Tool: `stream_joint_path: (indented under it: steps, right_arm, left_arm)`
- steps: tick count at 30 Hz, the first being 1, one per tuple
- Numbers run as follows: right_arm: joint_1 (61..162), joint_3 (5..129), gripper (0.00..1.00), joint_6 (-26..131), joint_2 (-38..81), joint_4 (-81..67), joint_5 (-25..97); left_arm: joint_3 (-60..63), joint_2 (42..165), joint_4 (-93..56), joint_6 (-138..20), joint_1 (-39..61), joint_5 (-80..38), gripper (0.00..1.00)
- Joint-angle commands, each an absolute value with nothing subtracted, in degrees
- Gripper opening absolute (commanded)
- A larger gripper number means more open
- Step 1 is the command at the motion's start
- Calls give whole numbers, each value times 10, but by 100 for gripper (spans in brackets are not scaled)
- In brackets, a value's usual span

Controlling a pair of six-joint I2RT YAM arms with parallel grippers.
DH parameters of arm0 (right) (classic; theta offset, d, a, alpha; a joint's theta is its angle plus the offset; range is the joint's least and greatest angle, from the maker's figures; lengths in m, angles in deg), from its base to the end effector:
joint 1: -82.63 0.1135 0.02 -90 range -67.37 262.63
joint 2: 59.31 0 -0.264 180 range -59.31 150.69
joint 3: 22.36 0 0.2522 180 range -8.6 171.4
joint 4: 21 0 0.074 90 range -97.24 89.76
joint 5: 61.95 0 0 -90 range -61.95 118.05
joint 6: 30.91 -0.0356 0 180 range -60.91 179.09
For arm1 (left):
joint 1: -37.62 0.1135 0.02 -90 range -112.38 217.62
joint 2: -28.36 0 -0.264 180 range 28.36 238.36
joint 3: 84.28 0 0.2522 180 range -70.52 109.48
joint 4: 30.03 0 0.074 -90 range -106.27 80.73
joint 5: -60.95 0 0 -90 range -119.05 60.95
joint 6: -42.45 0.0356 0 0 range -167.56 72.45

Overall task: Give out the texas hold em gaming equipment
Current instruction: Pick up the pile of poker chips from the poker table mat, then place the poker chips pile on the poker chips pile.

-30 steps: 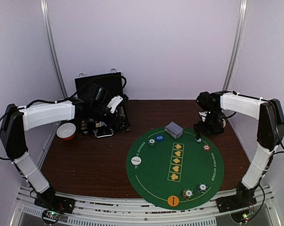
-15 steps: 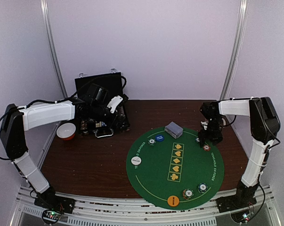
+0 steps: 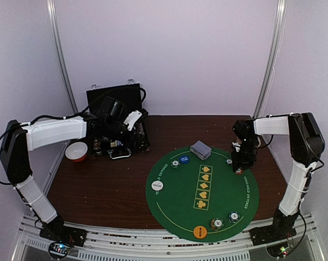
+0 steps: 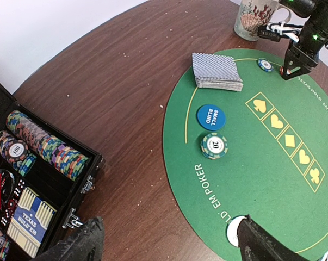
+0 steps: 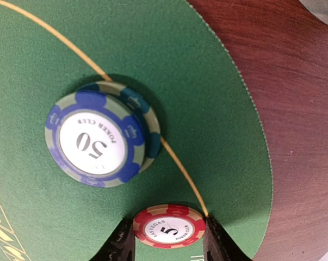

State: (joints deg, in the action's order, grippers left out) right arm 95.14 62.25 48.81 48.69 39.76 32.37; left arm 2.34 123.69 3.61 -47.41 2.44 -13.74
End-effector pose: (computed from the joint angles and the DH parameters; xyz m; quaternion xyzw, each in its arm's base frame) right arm 0.3355 0.0772 0.1555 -0.0213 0.9978 0.0470 0.0426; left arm 0.3002 -0.2231 0.2652 0.3263 0.8476 -0.2367 0.3451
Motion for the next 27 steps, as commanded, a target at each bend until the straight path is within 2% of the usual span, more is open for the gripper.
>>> stream_joint_path:
  steps: [1, 10, 19, 27]
  right_arm:
    - [949, 609, 36, 480, 478, 415, 314]
    - [959, 688, 33, 473, 461, 440, 321]
    - [966, 772, 33, 478, 535, 448, 317]
    - [977, 787, 34, 484, 568, 456, 319]
  left_arm:
    - [42, 1228, 31, -469, 29, -137, 88]
    - [42, 1230, 31, -469, 28, -135, 88]
    - [41, 1233, 30, -469, 29, -137, 88]
    - [41, 1235, 30, -470, 29, -137, 88]
